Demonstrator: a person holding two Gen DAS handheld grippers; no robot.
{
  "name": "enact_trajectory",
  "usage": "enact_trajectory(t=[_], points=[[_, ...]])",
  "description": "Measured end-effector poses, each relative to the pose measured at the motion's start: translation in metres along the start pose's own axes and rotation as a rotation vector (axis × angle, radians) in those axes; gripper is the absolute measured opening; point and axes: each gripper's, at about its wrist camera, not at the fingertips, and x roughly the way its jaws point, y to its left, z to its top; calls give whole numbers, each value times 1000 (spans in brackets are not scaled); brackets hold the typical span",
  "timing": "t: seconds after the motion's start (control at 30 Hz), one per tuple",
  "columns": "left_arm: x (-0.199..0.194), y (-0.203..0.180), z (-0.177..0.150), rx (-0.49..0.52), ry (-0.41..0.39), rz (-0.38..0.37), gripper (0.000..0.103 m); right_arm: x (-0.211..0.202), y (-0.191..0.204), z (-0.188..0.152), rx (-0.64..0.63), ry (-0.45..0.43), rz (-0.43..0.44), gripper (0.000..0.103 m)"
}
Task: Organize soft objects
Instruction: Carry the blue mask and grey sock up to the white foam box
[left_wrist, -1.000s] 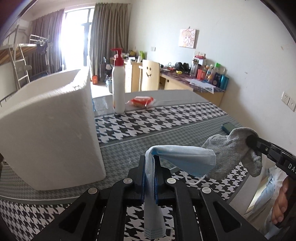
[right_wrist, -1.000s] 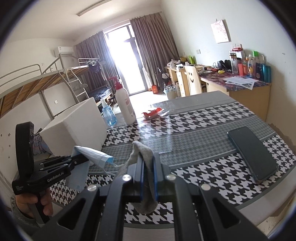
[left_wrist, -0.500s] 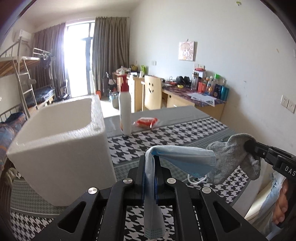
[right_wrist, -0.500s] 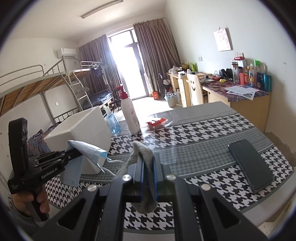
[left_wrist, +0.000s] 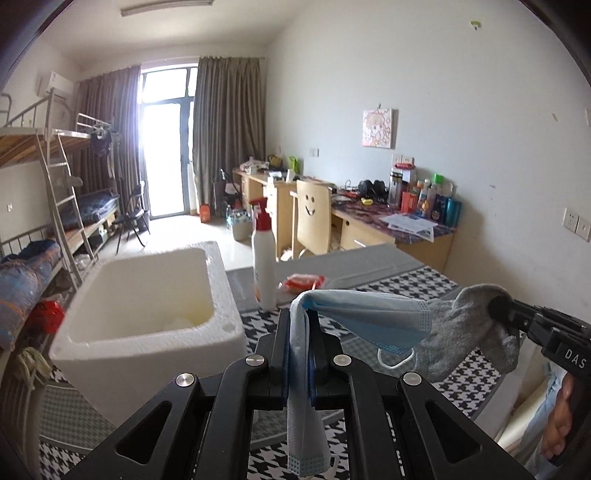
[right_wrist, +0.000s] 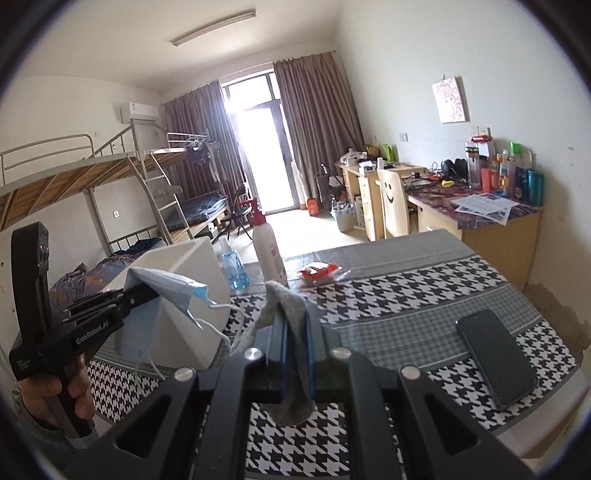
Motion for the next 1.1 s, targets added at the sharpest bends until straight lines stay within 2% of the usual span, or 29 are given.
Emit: enact_trajectory(t=[0.57, 1.1], points=[[-9, 21, 32, -24, -46, 25, 8, 6, 15, 28, -13, -30, 28, 11], [7, 49, 49, -47, -41, 118, 8, 34, 36, 48, -36, -31, 102, 11]])
